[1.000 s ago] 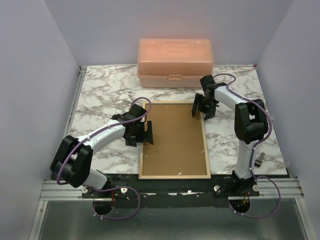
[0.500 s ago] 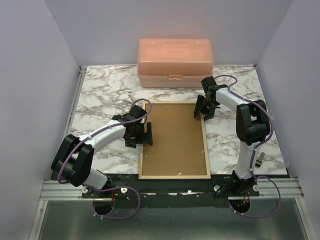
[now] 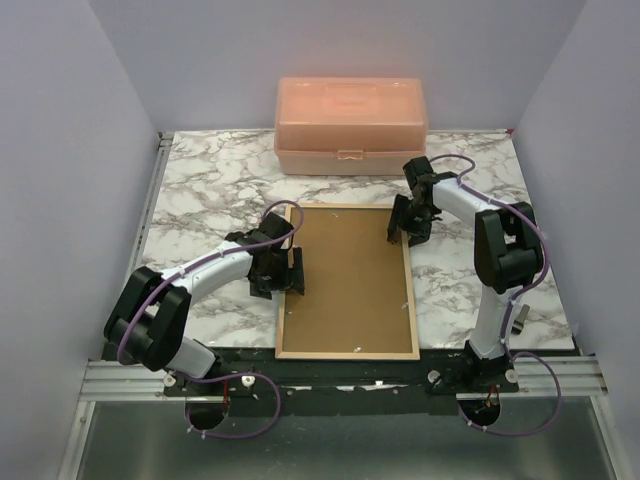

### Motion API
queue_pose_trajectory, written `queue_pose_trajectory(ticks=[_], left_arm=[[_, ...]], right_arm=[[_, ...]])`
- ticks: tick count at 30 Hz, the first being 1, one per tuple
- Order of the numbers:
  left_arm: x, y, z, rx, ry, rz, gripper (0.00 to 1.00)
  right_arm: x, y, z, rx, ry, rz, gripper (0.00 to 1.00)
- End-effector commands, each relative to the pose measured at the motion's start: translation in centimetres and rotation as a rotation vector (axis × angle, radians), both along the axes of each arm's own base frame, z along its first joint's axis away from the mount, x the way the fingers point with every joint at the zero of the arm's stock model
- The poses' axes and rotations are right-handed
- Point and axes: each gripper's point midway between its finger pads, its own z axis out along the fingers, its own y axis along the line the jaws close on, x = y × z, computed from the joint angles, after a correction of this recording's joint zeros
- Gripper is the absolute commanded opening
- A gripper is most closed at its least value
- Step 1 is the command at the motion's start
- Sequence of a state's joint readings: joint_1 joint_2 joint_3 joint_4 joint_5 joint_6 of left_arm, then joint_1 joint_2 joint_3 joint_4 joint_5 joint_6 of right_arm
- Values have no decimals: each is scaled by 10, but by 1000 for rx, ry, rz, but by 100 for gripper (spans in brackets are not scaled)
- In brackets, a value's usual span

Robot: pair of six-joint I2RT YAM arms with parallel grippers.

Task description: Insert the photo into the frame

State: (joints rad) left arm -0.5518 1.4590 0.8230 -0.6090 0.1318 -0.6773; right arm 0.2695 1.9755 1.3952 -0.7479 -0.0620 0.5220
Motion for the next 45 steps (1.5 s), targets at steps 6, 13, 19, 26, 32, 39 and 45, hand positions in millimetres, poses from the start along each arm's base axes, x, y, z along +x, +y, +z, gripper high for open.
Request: queue_pose_trajectory(ticks=[6,13,19,26,32,39,45], left_arm=[[-1,2,-6,5,6,-9,85],[0,1,-2,1,-2,-8,85],[6,8,6,27,-22,0,85],[25,23,16,14,-40,44,86],[29,11,4,-49,2,18,86],[21,-7,-6,-142,47,9,85],[8,-22,-2,-180,54,-17,85]], right_arm=[[-22,-3,5,-11,38,22,29],[-20,-13,4,-67,27,24,1],[-18,-5,8,-25,26,31,18],[-11,13,29,89,-22,11,73],[-16,25,27,204,7,2,75],[-25,29,25,279,31,-12,75],[-32,26,27,290,38,-6,75]])
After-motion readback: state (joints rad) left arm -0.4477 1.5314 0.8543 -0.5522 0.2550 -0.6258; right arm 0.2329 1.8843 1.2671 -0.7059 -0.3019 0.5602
